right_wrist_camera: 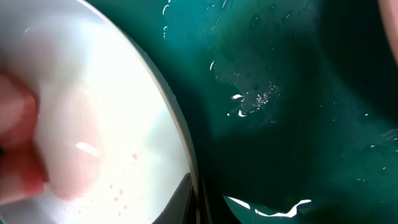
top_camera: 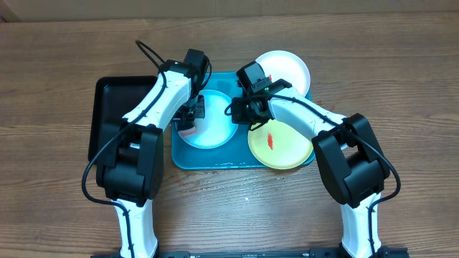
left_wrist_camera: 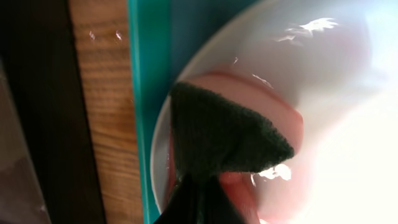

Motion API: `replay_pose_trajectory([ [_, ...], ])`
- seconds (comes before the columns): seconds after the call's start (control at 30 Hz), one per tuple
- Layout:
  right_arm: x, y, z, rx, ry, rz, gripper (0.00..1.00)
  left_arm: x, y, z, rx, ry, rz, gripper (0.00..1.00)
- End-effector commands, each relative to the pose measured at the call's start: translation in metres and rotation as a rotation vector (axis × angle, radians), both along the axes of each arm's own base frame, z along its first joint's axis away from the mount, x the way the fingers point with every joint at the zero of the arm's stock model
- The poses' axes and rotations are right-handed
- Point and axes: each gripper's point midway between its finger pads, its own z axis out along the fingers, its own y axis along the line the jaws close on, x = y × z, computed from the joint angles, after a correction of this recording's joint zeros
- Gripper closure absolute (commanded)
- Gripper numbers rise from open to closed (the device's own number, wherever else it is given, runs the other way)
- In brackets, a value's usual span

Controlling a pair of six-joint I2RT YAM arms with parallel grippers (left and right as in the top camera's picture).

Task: Clean dirty plates on tray and stack at the side
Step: 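Scrub the light-blue plate with the sponge while right gripper holds it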

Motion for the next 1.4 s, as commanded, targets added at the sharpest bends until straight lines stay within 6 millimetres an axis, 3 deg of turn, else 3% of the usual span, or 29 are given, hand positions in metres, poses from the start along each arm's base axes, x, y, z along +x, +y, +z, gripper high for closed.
replay_pose_trajectory([
  [0.0,0.005,-0.001,0.001,-0.002,-0.012,-0.003,0.96,0.012,0.012,-0.002,0.054,-0.052,0.063,0.96],
  [0.2,0.006,0.0,0.001,-0.002,-0.013,-0.003,0.96,0.013,-0.023,-0.008,-0.146,-0.029,0.012,0.96],
  [0.3,0.006,0.0,0.001,-0.002,-0.013,-0.003,0.96,0.009,-0.058,-0.006,-0.329,0.008,-0.148,0.96],
  [0.4,0.006,-0.001,0.001,-0.005,-0.014,-0.004,0.96,0.002,-0.08,-0.002,-0.451,0.033,-0.303,0.96],
  [0.57,0.006,-0.001,0.001,-0.005,-0.014,-0.004,0.96,0.002,-0.07,-0.004,-0.399,0.037,-0.333,0.96],
  [0.73,0.006,-0.001,0.001,-0.005,-0.014,-0.004,0.96,-0.007,-0.031,-0.009,-0.197,0.077,-0.134,0.96],
  [0.87,0.006,-0.001,0.001,-0.004,-0.015,-0.004,0.96,-0.019,-0.017,-0.008,-0.122,0.111,-0.038,0.96],
  [1.03,0.005,0.0,0.002,0.002,-0.01,-0.001,0.96,-0.016,-0.023,-0.009,-0.15,0.099,-0.023,0.96],
  [1.27,0.004,0.004,0.003,0.022,-0.002,0.002,0.96,-0.005,-0.061,-0.007,-0.359,0.063,-0.026,0.96],
  [1.37,0.004,0.004,0.003,0.022,-0.002,0.002,0.96,0.002,-0.067,-0.009,-0.371,0.026,0.024,0.96],
])
